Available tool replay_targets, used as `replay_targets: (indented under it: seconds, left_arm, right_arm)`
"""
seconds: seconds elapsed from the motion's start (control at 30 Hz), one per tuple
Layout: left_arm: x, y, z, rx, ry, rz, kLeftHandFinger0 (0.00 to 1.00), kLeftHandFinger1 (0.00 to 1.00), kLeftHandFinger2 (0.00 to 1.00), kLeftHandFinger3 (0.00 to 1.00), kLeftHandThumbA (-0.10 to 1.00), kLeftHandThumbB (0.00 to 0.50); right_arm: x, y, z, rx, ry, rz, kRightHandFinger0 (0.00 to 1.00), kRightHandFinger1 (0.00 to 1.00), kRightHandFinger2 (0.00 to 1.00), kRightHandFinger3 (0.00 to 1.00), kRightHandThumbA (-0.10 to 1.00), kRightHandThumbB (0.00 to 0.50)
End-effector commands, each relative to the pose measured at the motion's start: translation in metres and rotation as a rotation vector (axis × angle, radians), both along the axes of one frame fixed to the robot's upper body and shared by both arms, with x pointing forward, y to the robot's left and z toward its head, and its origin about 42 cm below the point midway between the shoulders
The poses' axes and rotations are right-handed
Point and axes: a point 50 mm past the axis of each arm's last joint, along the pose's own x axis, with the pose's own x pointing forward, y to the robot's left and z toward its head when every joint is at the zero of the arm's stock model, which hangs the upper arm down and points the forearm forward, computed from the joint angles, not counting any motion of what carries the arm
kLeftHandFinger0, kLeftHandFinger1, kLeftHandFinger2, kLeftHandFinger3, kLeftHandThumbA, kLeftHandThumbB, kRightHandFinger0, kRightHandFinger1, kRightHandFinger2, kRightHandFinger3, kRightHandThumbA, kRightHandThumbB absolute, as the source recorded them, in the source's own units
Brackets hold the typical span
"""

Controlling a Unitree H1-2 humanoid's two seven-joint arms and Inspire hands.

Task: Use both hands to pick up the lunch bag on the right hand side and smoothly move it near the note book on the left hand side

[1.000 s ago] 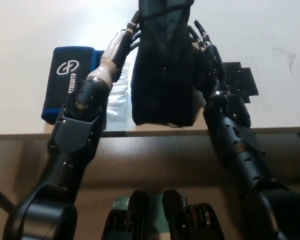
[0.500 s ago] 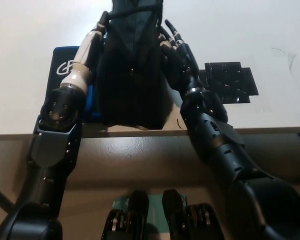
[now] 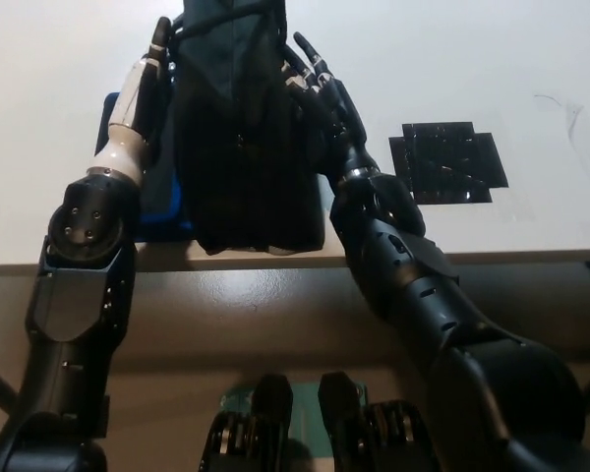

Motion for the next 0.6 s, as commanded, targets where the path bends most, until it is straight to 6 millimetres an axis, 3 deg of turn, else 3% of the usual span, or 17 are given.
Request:
replay_targets:
  seconds: [0.0, 0.1, 0.13, 0.17, 0.23, 0.33, 0.57]
  left_arm:
    - [0.002, 0.013, 0.028, 0.055, -0.076, -0.001, 1.0, 1.0, 1.0, 1.0, 1.0, 0.236]
    - [-0.002, 0.025, 0.024, 0.155, -0.08, 0.021, 1.0, 1.0, 1.0, 1.0, 1.0, 0.238]
    - [-0.002, 0.027, 0.024, 0.172, -0.075, 0.025, 1.0, 1.0, 1.0, 1.0, 1.0, 0.275]
    - [-0.004, 0.033, 0.022, 0.201, -0.061, 0.025, 1.0, 1.0, 1.0, 1.0, 1.0, 0.322]
    - [-0.01, 0.039, 0.023, 0.228, -0.06, 0.027, 1.0, 1.0, 1.0, 1.0, 1.0, 0.309]
    - [-0.017, 0.048, 0.023, 0.272, -0.067, 0.032, 1.0, 1.0, 1.0, 1.0, 1.0, 0.321]
    - [-0.032, 0.057, 0.023, 0.301, -0.088, 0.021, 1.0, 1.0, 1.0, 1.0, 1.0, 0.301]
  right_arm:
    - [0.006, 0.001, 0.036, -0.112, -0.192, -0.047, 1.0, 1.0, 1.0, 1.0, 1.0, 0.232]
    - [0.009, -0.023, 0.035, -0.194, -0.255, -0.114, 1.0, 1.0, 1.0, 1.0, 1.0, 0.229]
    - [0.009, -0.028, 0.036, -0.228, -0.272, -0.129, 1.0, 1.0, 1.0, 1.0, 1.0, 0.226]
    - [0.009, -0.042, 0.037, -0.264, -0.302, -0.166, 1.0, 1.0, 1.0, 1.0, 1.0, 0.257]
    - [0.009, -0.059, 0.039, -0.269, -0.333, -0.2, 1.0, 1.0, 1.0, 1.0, 1.0, 0.304]
    - [0.004, -0.089, 0.043, -0.304, -0.394, -0.248, 1.0, 1.0, 1.0, 1.0, 1.0, 0.307]
    - [-0.017, -0.133, 0.045, -0.277, -0.439, -0.284, 1.0, 1.0, 1.0, 1.0, 1.0, 0.328]
